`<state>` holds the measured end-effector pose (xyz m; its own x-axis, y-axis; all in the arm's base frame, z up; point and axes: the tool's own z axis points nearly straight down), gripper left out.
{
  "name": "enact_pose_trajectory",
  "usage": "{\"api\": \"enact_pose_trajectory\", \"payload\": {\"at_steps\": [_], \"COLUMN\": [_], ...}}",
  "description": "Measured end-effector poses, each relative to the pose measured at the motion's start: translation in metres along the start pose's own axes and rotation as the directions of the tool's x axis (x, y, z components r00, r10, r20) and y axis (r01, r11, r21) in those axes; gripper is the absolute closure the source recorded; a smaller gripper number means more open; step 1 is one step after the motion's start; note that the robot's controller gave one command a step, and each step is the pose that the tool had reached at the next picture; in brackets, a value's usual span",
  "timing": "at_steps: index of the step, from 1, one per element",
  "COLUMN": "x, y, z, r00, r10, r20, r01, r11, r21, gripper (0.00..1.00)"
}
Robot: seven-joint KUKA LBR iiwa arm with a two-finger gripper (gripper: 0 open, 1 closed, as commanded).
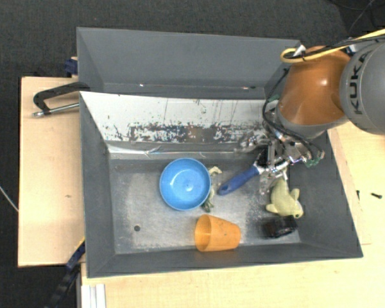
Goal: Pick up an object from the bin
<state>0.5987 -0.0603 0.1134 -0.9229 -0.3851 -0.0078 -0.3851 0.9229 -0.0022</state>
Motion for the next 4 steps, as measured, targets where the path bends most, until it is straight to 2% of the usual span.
{"api": "enact_pose_trajectory", "payload": {"at_steps": [1,2,3,4], "x": [0.0,-0.002,-0.003,-0.007], "y": [-0.013,-0.013,-0.013,-0.014], "z": [0.042,0.039,0.039,-0.049], "r00": [0.999,0.999,0.999,0.999], "r10": [0.035,0.035,0.034,0.035], "r20": [-0.002,-0.003,0.001,0.005], "r01": [-0.035,-0.035,-0.034,-0.035], "r11": [0.999,0.999,0.999,0.999], "r21": [-0.002,-0.001,0.001,0.003], "gripper": [0.0,0.0,1.0,1.0]}}
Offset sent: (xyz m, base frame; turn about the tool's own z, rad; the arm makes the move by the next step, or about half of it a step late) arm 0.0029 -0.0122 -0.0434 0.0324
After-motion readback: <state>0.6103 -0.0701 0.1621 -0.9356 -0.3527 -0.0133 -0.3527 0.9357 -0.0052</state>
